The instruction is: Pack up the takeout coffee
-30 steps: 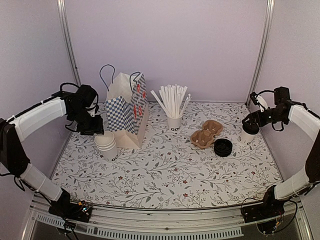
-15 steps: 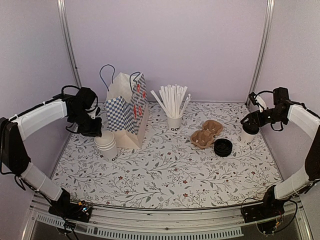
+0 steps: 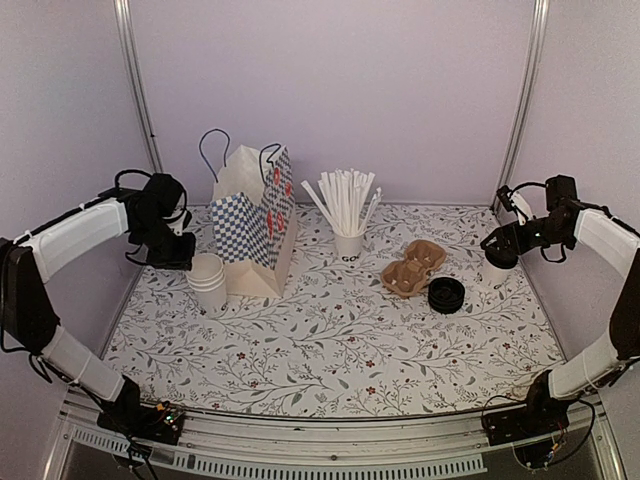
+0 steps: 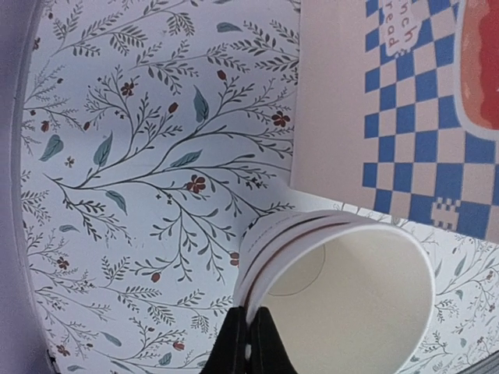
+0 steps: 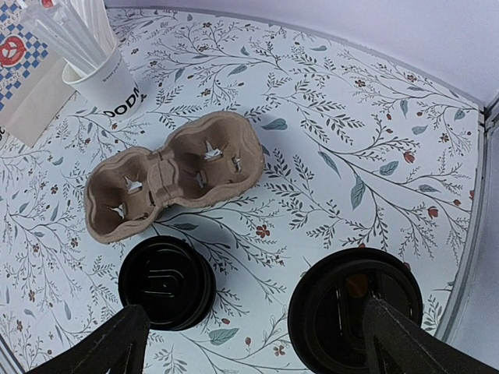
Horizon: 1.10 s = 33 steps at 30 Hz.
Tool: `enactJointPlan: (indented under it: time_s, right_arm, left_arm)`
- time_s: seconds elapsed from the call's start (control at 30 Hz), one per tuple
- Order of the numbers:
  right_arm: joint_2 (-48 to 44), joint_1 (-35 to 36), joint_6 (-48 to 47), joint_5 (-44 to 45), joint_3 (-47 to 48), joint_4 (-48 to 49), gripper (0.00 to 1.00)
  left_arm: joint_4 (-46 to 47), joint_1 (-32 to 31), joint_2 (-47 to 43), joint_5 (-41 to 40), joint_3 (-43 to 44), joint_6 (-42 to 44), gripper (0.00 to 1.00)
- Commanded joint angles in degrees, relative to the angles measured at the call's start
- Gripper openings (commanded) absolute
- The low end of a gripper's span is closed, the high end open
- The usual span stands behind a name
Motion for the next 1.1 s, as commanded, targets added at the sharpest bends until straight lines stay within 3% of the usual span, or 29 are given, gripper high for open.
enactJointPlan:
  time_s: [0.0,0.27,0.53,0.63,0.77,0.93,1.0,1.07]
  right_arm:
    - [0.1,-0.1,0.0,-1.3,1.6,-0.5,0.99]
    - [0.0,-0.1,0.0,-1.6,1.7,-0.7,0.99]
    - [-0.6,-0.1,-0.3,-1.7,1.5,-1.1,0.99]
    - [-1.0,-0.1,-0.4,-1.6,1.4,-1.2,0.99]
    - [-1.0,-0.1,-0.6,-1.6,1.3,-1.1,0.99]
    - [-0.5,-0.1,-0.6,-1.9,1.9,-1.4,0.99]
    - [-0.5,-0.1,-0.6,-1.8,2.0,-1.5,0.99]
    - [-0.5,-0.1,-0.6,-1.7,2.2,-1.5,0.99]
  left_arm:
    - [-0.9,2.6,-2.5,-3.1,-0.8,1.8,0.00]
    - [2.3,14.0,-4.2,-1.7,-2.5,3.9,0.00]
    - [7.6,19.3,-3.6,4.2,-5.2,1.9,0.00]
    - [7.6,20.2,-5.2,2.5,-5.0,1.3,0.14]
    - [6.7,20.5,-8.6,0.2,-2.7,1.1,0.47]
    - [2.6,20.6,-11.3,-2.7,4.2,0.3,0.69]
    - [2.5,20.5,-12.7,-2.6,6.9,-0.4,0.97]
    - [1.9,20.4,-13.5,-0.8,10.2,-0.6,1.00]
